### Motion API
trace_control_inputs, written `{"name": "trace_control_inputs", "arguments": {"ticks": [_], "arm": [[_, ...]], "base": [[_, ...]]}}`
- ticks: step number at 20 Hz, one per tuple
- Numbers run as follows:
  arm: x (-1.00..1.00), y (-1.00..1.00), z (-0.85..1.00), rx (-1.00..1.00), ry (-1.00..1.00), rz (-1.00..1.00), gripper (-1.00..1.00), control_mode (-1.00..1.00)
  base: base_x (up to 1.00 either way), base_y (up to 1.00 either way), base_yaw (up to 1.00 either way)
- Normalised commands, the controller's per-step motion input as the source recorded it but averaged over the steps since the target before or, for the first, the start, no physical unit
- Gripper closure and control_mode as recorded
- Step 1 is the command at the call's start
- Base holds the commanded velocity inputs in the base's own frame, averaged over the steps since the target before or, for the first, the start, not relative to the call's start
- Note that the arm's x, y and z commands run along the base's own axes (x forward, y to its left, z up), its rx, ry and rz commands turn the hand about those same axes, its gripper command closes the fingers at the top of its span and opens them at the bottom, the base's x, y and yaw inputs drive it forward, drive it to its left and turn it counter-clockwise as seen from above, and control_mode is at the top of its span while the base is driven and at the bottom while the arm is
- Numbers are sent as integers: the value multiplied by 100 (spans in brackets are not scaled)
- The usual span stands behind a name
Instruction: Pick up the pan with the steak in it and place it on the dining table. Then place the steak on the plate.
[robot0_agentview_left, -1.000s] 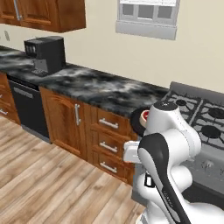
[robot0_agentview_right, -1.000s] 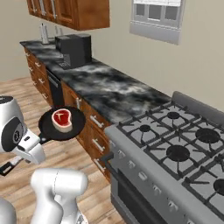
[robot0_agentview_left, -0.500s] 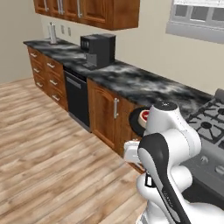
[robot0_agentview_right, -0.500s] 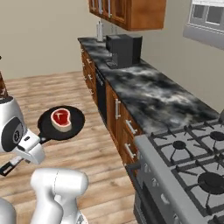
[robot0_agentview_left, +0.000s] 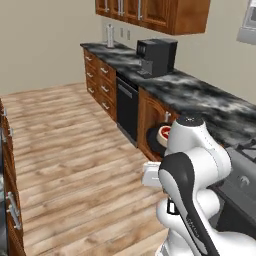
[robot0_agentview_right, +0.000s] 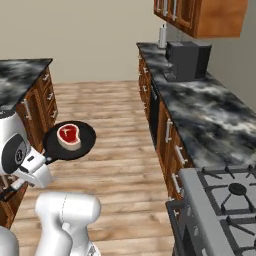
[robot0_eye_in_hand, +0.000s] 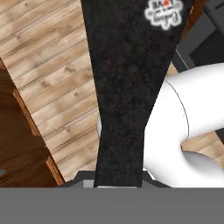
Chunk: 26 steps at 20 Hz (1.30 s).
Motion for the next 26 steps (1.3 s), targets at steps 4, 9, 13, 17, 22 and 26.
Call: {"name": "trace_control_inputs", "arguments": {"ticks": [4,9,13,17,22,26], "arm": [[0,0,0,0,0,0,100,100],[0,0,0,0,0,0,100,100],[0,0,0,0,0,0,100,100],[0,0,0,0,0,0,100,100],[0,0,0,0,0,0,100,100],[0,0,0,0,0,0,100,100]], "base": [[-19,-3,43],[-15,-5,47],[-11,0,49],[-10,0,50],[-10,0,49],[-11,0,49]]}}
